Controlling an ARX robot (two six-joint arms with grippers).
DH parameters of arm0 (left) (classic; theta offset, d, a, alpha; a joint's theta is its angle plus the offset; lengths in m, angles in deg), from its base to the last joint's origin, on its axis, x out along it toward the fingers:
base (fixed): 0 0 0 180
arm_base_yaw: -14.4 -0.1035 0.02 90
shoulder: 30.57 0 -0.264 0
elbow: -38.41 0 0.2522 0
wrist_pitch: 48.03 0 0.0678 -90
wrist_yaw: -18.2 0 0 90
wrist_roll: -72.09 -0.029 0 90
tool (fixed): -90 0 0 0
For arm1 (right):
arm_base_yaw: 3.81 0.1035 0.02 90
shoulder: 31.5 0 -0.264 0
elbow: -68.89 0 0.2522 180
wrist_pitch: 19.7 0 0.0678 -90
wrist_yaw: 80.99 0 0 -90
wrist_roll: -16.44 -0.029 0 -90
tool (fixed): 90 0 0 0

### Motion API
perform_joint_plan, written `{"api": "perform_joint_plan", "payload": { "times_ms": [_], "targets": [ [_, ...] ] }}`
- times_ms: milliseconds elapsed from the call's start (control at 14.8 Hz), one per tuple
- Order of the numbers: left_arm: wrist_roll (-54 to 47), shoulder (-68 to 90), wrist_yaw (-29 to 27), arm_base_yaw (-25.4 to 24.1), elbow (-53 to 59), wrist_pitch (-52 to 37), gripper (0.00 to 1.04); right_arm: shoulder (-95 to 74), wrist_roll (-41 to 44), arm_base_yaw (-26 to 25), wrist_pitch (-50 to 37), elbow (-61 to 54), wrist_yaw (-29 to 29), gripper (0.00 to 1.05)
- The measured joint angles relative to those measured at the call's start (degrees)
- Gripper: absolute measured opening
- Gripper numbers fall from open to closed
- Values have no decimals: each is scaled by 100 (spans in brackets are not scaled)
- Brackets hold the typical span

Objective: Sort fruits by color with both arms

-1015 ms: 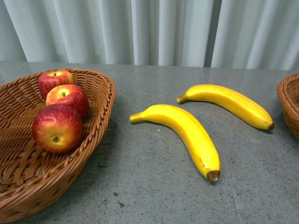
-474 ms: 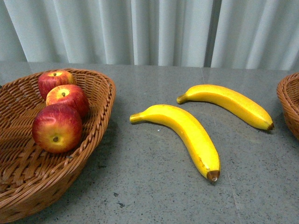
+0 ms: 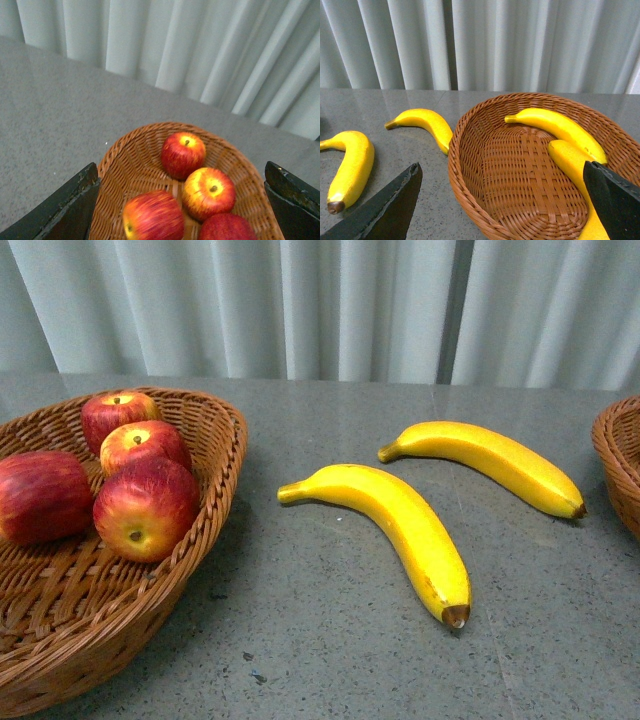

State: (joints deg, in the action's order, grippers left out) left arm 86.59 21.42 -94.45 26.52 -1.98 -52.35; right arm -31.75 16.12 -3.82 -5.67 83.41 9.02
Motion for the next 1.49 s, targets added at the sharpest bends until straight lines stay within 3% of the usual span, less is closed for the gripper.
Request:
{"api": "perform_joint_plan", "payload": {
  "times_ms": [68, 135, 203, 474, 542, 609, 1354, 1489],
  "targets": [
    [-236, -752, -238, 238, 214, -2, 98, 0, 0, 0, 0, 0, 0, 98],
    [-914, -1526, 793, 66, 1139, -597, 78, 0, 0, 0, 0, 0, 2, 98],
    [-1156, -1759, 1123, -114, 1661, -629, 63, 0, 0, 0, 0, 0, 0, 98],
    [-1349, -2446, 1596, -560, 2070, -398, 14, 0, 0, 0, 0, 0, 2, 98],
    [-1346, -2640, 1969, -826, 2173, -249, 1, 0, 0, 0, 2, 0, 0, 98],
    [-1364, -2806, 2186, -1233, 2280, -125, 1, 0, 0, 0, -2, 0, 0, 98],
    [-1370, -4205, 2264, -1207, 2586, 807, 1, 0, 0, 0, 0, 0, 0, 98],
    [-1373, -5086, 2260, -1207, 2581, 1886, 1, 0, 0, 0, 0, 0, 2, 98]
  ]
}}
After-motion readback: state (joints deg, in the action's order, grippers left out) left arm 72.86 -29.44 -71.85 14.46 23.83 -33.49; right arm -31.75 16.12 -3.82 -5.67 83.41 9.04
